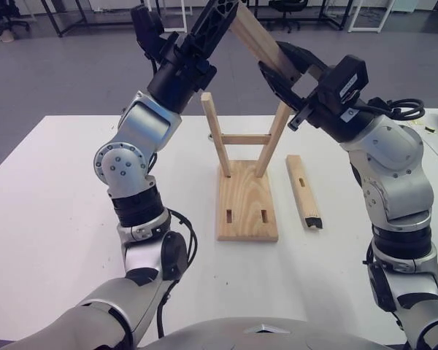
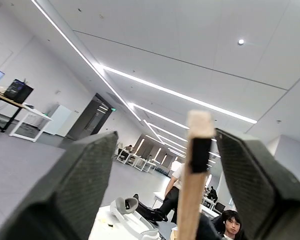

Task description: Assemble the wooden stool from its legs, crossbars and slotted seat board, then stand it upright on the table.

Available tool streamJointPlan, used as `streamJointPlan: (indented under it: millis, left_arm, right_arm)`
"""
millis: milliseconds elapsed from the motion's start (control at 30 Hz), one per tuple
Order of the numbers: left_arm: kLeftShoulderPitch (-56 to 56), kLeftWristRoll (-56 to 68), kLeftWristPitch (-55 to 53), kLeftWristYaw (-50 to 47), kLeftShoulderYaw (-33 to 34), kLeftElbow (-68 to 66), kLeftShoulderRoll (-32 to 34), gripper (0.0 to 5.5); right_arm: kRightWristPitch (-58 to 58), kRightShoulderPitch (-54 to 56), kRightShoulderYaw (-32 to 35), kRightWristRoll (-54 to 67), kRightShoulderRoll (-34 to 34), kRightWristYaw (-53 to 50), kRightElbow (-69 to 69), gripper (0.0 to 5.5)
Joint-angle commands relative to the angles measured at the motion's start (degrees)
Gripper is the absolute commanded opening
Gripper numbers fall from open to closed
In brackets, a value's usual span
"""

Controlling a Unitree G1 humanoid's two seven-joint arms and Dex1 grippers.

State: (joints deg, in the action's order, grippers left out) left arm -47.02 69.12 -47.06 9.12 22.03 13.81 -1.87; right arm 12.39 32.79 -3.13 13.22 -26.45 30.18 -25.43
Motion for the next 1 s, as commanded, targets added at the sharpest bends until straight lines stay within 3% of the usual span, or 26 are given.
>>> streamJointPlan:
  millis: [33,467,567,733,867,1000]
  left_arm:
    - [1.04,2.49,0.65,-0.96,-1.66,1.95,1.56,2.79]
    - [3.57,4.40,3.79,-2.59,-5.13,2.39,3.64,0.51]
    - [4.28,5.43,3.92,-2.83,-5.07,2.90,4.65,0.41]
    - [8.52,6.64,4.74,-6.15,-1.43,6.74,9.93,0.41]
    - [19.53,3.65,5.86,-11.10,7.40,10.04,18.68,0.41]
    - [35.09,-15.16,16.07,-19.63,11.14,4.77,15.20,0.41]
  right_arm:
    - [1.50,-0.61,0.03,1.06,0.24,0.82,0.00,1.32]
    - [1.49,-1.71,-0.29,2.27,1.18,1.60,-1.01,1.32]
    - [2.56,-1.93,-0.63,2.86,1.14,1.55,-0.99,1.32]
    - [5.99,-5.55,-0.45,2.59,0.01,1.26,-1.39,2.42]
    - [10.30,-10.17,5.55,3.07,-2.30,-1.32,-4.08,3.33]
    - [12.33,-12.89,9.88,4.49,-1.57,-4.11,-5.20,3.80]
